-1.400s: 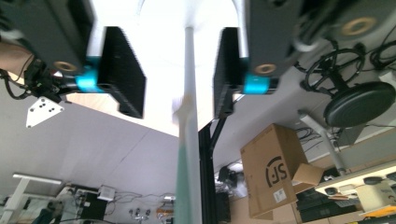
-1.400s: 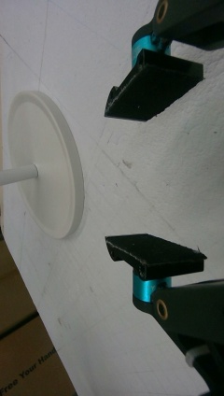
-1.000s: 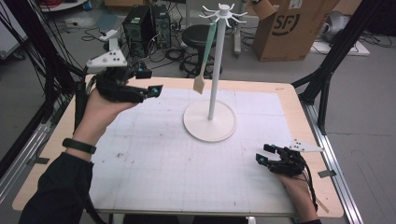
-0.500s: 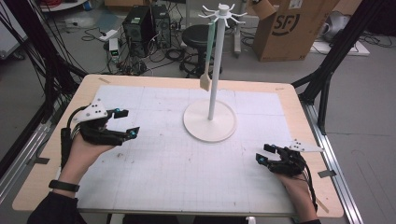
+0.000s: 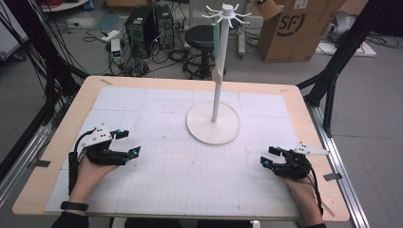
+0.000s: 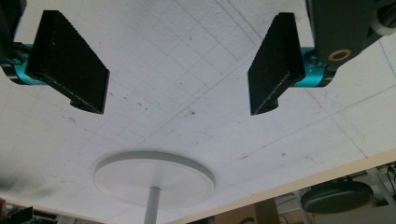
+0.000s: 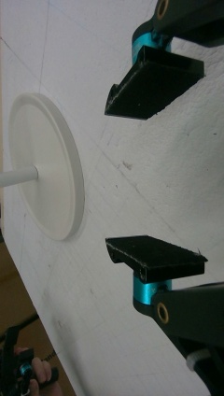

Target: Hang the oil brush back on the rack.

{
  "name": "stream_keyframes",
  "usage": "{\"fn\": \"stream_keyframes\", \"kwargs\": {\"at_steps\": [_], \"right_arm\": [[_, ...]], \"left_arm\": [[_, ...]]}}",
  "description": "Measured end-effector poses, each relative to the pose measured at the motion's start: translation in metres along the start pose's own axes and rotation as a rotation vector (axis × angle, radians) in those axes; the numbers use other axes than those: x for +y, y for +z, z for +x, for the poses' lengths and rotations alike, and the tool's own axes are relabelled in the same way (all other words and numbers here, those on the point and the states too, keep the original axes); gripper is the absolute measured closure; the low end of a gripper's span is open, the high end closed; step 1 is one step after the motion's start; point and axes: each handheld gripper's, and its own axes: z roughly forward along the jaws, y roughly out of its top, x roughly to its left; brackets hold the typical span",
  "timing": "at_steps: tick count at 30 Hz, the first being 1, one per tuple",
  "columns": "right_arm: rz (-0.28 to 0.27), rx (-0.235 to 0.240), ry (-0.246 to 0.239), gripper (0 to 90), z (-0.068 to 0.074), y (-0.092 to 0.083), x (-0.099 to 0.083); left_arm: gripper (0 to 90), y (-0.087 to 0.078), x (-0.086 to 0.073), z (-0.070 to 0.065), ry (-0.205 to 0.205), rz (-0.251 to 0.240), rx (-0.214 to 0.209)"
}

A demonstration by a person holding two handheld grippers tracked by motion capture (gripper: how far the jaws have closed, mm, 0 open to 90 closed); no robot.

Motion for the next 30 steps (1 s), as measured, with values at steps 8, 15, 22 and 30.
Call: {"fn": "stream_keyframes", "kwargs": {"at_steps": [8, 15, 22, 30], "right_arm": [[0.0, -0.001, -0.001, 29.7, 0.0, 0.0, 0.0], [-0.001, -0.004, -0.001, 29.6, 0.0, 0.0, 0.0], [0.0, -0.001, -0.002, 29.6, 0.0, 0.0, 0.0], [0.001, 0.0, -0.001, 29.1, 0.0, 0.0, 0.0]], "left_arm": [[21.6, 0.003, -0.017, 0.001, -0.032, 0.004, 0.006], [21.4, 0.009, -0.025, 0.0, -0.044, 0.05, 0.002], [23.5, 0.01, -0.028, -0.002, -0.052, 0.047, 0.042], [22.8, 0.012, -0.028, -0.003, -0.055, 0.061, 0.055]]}}
